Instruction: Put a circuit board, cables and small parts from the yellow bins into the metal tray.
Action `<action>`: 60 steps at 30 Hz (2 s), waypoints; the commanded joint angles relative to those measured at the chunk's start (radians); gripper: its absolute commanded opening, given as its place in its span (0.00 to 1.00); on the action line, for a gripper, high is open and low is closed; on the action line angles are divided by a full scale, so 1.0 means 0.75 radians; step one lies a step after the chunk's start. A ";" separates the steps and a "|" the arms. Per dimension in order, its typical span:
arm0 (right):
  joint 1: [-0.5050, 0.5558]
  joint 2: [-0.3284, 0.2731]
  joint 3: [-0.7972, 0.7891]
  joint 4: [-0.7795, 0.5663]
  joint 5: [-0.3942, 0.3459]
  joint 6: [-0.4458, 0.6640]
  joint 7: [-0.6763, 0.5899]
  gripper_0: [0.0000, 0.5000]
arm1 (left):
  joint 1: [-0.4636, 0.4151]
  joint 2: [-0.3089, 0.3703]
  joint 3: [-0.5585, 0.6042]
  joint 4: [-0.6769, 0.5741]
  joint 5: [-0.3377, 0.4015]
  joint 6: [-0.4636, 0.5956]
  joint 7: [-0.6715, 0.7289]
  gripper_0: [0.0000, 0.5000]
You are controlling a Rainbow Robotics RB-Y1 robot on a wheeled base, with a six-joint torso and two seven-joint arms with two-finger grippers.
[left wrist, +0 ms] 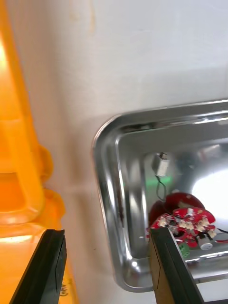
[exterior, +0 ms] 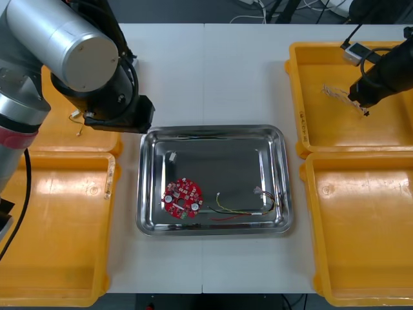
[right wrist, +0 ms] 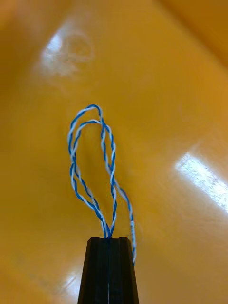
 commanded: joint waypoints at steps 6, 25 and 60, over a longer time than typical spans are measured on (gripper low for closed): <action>0.013 -0.043 -0.015 -0.312 0.088 0.352 -0.027 0.00 | -0.065 0.120 0.150 0.160 0.009 -0.072 -0.170 1.00; 0.291 -0.055 -0.021 -1.218 0.014 0.881 -0.440 0.00 | -0.083 0.179 0.254 0.531 -0.091 -0.310 -0.626 1.00; 0.346 -0.020 0.255 -1.885 -0.469 0.881 -0.867 0.00 | -0.083 0.167 0.278 1.046 -0.097 -0.858 -1.162 1.00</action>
